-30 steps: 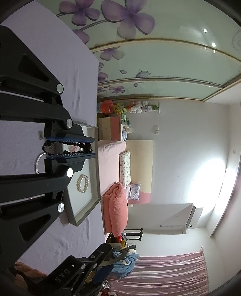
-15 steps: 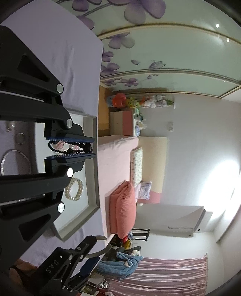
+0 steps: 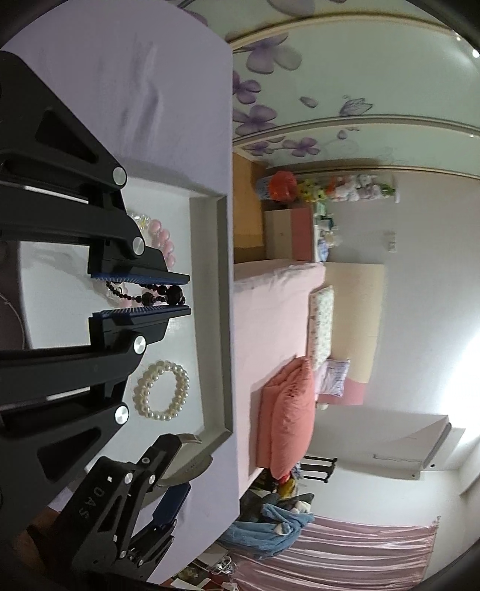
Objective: Organize jewelry
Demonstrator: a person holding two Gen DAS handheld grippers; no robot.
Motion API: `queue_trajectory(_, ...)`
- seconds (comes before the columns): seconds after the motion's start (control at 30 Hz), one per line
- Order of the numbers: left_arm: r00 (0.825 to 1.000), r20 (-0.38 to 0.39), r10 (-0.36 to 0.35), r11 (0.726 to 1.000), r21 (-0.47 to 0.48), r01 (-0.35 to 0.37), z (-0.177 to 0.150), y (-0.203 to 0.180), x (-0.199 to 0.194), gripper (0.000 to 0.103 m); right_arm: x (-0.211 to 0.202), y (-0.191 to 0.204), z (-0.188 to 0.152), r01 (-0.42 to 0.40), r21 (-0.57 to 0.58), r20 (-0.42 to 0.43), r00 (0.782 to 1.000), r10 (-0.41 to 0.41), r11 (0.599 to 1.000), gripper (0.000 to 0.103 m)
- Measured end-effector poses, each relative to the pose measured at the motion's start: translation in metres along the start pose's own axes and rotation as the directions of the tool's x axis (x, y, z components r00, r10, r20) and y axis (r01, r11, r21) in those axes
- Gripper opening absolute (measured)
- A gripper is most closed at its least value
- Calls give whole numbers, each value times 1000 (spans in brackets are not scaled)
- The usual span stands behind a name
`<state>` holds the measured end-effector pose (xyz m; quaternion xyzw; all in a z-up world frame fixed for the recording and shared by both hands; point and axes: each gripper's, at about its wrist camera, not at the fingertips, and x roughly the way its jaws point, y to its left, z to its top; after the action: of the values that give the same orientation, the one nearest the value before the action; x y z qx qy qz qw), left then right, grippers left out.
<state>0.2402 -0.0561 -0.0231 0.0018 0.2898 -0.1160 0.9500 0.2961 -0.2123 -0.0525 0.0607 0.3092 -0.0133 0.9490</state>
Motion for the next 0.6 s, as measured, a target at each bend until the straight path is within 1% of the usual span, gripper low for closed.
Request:
queue_trajectory(0.07,1000,-26,-5,1000,-16,5,2,4,6,12,7,-1,1,-19,2,-34,999,19,1000,67)
queue_trajectory(0.17,999,-45,-17,997,-73,14,5,18,4,13,1,-8,1,-28,11,-22,999,28,1000,73)
queue_trajectory(0.3,1000,-29,-11,992,-128,7,11,38,-8,20,-18,-17,-4,-28,26,8,1000,28,999,73)
queue_trajectory(0.37,1000,-20,-8,989,-148,5,13,46,-16,21,-27,-24,-6,-34,39,15,999,33,999,73)
queue_trajectory(0.47,1000,-12,8,989,-150,-10,11,53,-29,21,-40,-30,-10,-31,43,29,999,30,999,73)
queue_trajectory(0.53,1000,-11,23,987,-157,-24,8,61,-39,26,-50,-34,-14,-31,41,34,999,30,999,73)
queue_trajectory(0.6,999,-13,33,985,-170,-35,3,66,-50,28,-58,-35,-17,-31,39,37,999,30,999,72)
